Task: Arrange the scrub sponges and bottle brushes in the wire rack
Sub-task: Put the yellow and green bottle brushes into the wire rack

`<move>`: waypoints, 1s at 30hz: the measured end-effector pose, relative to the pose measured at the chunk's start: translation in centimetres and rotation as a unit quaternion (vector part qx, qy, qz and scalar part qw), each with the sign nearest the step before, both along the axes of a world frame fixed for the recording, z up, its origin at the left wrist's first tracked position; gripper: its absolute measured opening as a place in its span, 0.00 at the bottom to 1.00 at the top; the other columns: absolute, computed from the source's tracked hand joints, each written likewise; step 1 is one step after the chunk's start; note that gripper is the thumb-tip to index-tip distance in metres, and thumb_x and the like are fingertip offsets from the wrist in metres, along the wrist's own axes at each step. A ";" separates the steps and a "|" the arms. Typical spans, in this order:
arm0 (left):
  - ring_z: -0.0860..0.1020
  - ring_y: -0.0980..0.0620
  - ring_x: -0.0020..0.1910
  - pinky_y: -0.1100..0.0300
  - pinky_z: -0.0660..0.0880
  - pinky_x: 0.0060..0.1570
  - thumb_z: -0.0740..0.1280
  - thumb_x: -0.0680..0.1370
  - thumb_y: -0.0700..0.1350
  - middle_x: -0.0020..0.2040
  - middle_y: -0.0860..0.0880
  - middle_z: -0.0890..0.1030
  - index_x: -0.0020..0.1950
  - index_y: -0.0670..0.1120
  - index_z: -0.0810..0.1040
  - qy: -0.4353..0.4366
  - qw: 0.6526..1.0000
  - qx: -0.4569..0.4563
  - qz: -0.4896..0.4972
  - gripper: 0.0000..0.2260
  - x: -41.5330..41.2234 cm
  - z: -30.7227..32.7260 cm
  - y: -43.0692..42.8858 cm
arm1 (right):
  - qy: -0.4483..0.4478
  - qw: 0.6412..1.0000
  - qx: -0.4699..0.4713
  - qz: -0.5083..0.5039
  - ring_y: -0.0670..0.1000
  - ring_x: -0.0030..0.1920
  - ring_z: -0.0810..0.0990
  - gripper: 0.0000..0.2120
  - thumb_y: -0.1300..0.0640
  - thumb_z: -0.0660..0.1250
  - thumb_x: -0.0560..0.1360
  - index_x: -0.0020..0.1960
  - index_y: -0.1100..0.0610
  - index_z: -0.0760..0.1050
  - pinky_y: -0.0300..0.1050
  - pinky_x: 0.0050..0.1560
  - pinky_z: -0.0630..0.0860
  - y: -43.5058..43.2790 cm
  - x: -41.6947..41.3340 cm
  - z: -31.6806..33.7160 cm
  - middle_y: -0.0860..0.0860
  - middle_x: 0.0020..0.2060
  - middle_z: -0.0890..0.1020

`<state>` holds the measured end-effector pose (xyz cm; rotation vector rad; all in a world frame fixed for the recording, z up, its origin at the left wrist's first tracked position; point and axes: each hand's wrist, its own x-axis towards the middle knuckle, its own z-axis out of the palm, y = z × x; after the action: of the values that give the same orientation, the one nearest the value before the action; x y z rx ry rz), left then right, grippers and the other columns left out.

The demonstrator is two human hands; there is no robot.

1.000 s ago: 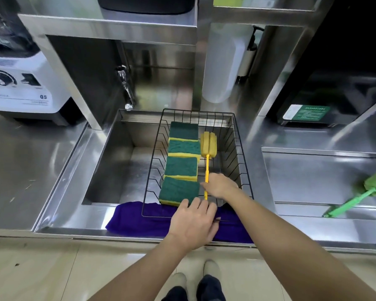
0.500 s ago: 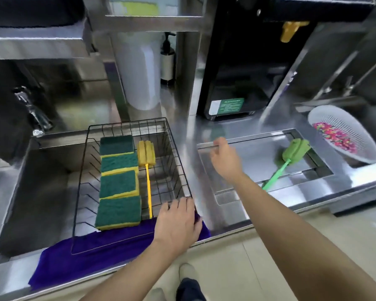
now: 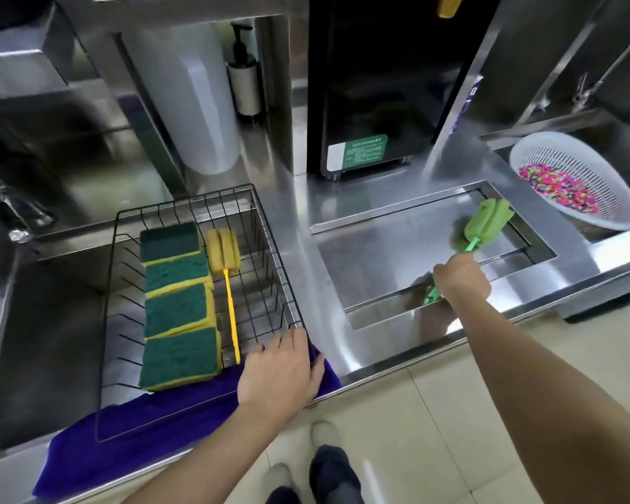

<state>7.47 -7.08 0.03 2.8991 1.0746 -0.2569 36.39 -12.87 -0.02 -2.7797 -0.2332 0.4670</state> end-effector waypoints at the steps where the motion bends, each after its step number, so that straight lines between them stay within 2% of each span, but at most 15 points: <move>1: 0.77 0.51 0.53 0.56 0.72 0.50 0.50 0.81 0.61 0.55 0.50 0.79 0.60 0.48 0.69 0.003 1.000 -0.002 0.005 0.20 0.0 0.1 0.0 | 0.007 1.000 -0.009 0.003 0.63 0.61 0.76 0.20 0.60 0.57 0.76 0.66 0.67 0.62 0.52 0.58 0.71 0.1 0.1 0.0 0.62 0.61 0.77; 4: 0.77 0.51 0.53 0.56 0.73 0.50 0.51 0.80 0.61 0.54 0.50 0.79 0.60 0.48 0.70 0.009 1.000 -0.001 0.011 0.20 0.1 0.0 0.0 | 0.003 0.999 -0.047 0.010 0.61 0.64 0.75 0.27 0.59 0.57 0.77 0.72 0.68 0.54 0.51 0.60 0.70 0.4 0.1 -0.5 0.60 0.63 0.77; 10: 0.77 0.51 0.54 0.56 0.72 0.51 0.50 0.81 0.59 0.56 0.50 0.78 0.61 0.47 0.69 0.002 1.000 0.000 0.004 0.19 -0.1 0.0 0.0 | 0.015 0.998 -0.057 -0.015 0.60 0.64 0.75 0.26 0.61 0.56 0.77 0.72 0.66 0.53 0.49 0.61 0.68 0.8 0.6 -0.9 0.58 0.64 0.76; 13: 0.75 0.51 0.55 0.56 0.72 0.52 0.50 0.82 0.58 0.58 0.50 0.77 0.62 0.47 0.68 -0.011 1.000 -0.001 -0.005 0.19 -0.2 0.1 0.0 | 0.021 0.999 -0.035 -0.032 0.61 0.60 0.77 0.18 0.62 0.59 0.75 0.64 0.64 0.64 0.49 0.58 0.70 0.6 1.0 -0.6 0.58 0.57 0.80; 15: 0.74 0.51 0.57 0.56 0.71 0.54 0.49 0.82 0.58 0.59 0.50 0.76 0.63 0.47 0.66 -0.021 1.000 0.002 -0.010 0.19 -0.3 0.1 0.0 | 0.029 0.999 -0.023 -0.006 0.61 0.58 0.78 0.13 0.63 0.60 0.74 0.57 0.62 0.69 0.48 0.53 0.70 0.3 1.0 -0.3 0.57 0.50 0.78; 17: 0.74 0.50 0.58 0.55 0.71 0.55 0.49 0.82 0.58 0.60 0.49 0.75 0.64 0.47 0.66 -0.025 1.000 0.003 -0.014 0.18 -0.3 0.1 0.0 | 0.052 0.998 0.025 -0.003 0.61 0.50 0.78 0.09 0.60 0.62 0.73 0.51 0.63 0.72 0.48 0.48 0.71 0.3 1.1 0.0 0.58 0.44 0.75; 19: 0.73 0.50 0.58 0.54 0.70 0.55 0.50 0.82 0.57 0.61 0.49 0.75 0.64 0.47 0.66 -0.026 1.000 0.001 -0.015 0.18 -0.4 0.1 0.1 | 0.070 0.994 0.081 -0.006 0.60 0.41 0.76 0.10 0.59 0.64 0.71 0.48 0.65 0.74 0.48 0.42 0.71 0.5 0.8 0.4 0.60 0.40 0.76; 21: 0.73 0.49 0.59 0.54 0.70 0.56 0.50 0.82 0.57 0.62 0.49 0.74 0.64 0.47 0.66 -0.031 0.999 -0.001 -0.014 0.18 -0.4 -0.1 0.1 | 0.077 0.989 0.123 0.005 0.58 0.33 0.73 0.08 0.59 0.65 0.71 0.39 0.64 0.71 0.43 0.32 0.70 1.2 0.0 1.1 0.59 0.33 0.74; 23: 0.73 0.49 0.59 0.54 0.69 0.56 0.51 0.81 0.57 0.61 0.49 0.74 0.64 0.47 0.66 -0.039 0.999 -0.001 -0.017 0.18 -0.6 -0.3 0.2 | 0.083 0.980 0.181 0.015 0.53 0.26 0.67 0.14 0.59 0.65 0.72 0.31 0.60 0.66 0.39 0.23 0.65 2.4 -1.0 2.0 0.57 0.28 0.70; 27: 0.73 0.47 0.58 0.52 0.67 0.56 0.51 0.81 0.57 0.60 0.47 0.75 0.64 0.47 0.67 -0.044 0.998 0.007 -0.039 0.19 -1.4 -0.5 0.4 | 0.088 0.954 0.260 0.117 0.52 0.25 0.63 0.18 0.56 0.64 0.74 0.27 0.57 0.65 0.44 0.27 0.58 5.9 -4.2 4.2 0.54 0.24 0.66; 30: 0.74 0.46 0.56 0.51 0.68 0.54 0.53 0.80 0.56 0.58 0.47 0.76 0.62 0.46 0.69 -0.055 0.998 0.019 -0.037 0.18 -2.9 -0.9 0.8 | 0.082 0.937 0.280 0.192 0.50 0.20 0.65 0.17 0.59 0.62 0.74 0.28 0.56 0.63 0.40 0.22 0.60 8.5 -8.0 6.2 0.55 0.23 0.67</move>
<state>4.59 -6.31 -0.88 2.9512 0.9684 -0.0785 28.41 -4.38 6.22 -2.1246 -0.7507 0.6075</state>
